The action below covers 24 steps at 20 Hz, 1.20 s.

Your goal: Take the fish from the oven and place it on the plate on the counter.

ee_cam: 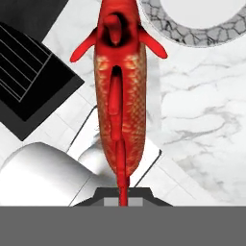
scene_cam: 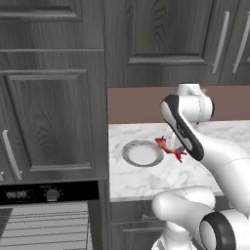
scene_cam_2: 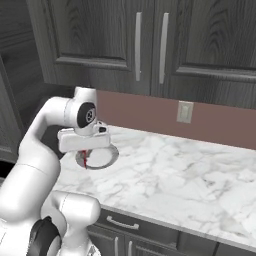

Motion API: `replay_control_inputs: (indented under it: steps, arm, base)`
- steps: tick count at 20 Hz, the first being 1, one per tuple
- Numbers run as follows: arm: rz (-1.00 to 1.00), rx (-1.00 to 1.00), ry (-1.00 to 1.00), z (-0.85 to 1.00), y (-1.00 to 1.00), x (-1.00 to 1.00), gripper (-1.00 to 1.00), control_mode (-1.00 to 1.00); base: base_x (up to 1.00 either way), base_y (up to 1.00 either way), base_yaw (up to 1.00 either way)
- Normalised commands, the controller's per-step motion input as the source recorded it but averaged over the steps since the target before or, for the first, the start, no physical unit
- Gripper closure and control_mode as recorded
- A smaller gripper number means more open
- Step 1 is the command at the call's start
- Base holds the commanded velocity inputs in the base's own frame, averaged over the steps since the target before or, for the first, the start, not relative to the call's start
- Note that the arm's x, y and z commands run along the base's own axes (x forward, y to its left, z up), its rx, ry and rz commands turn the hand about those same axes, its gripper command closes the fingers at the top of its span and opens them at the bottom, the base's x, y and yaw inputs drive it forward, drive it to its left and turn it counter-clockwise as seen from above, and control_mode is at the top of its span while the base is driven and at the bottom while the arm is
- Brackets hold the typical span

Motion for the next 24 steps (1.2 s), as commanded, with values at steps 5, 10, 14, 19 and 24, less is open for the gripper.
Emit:
replay_control_inputs:
  steps: [5, 10, 14, 19, 24]
  arm:
    - [0.22, 0.09, -0.16, -0.27, 0.2, 0.14, 1.0, -1.0]
    - [0.17, 0.09, -0.13, -0.18, 0.26, 0.33, 1.0, -1.0]
    - [0.06, 0.03, -0.05, -0.21, 0.32, 0.48, 1.0, -1.0]
    - [0.03, 0.01, -0.06, -0.21, 0.17, 0.51, 1.0, -1.0]
    - [0.01, 0.0, 0.0, -0.13, 0.01, 0.41, 1.0, -1.0]
  base:
    - [0.0, 0.0, 0.0]
    - [0.0, 0.0, 0.0]
    - [0.0, 0.0, 0.0]
    - [0.0, 0.0, 0.0]
    - [0.0, 0.0, 0.0]
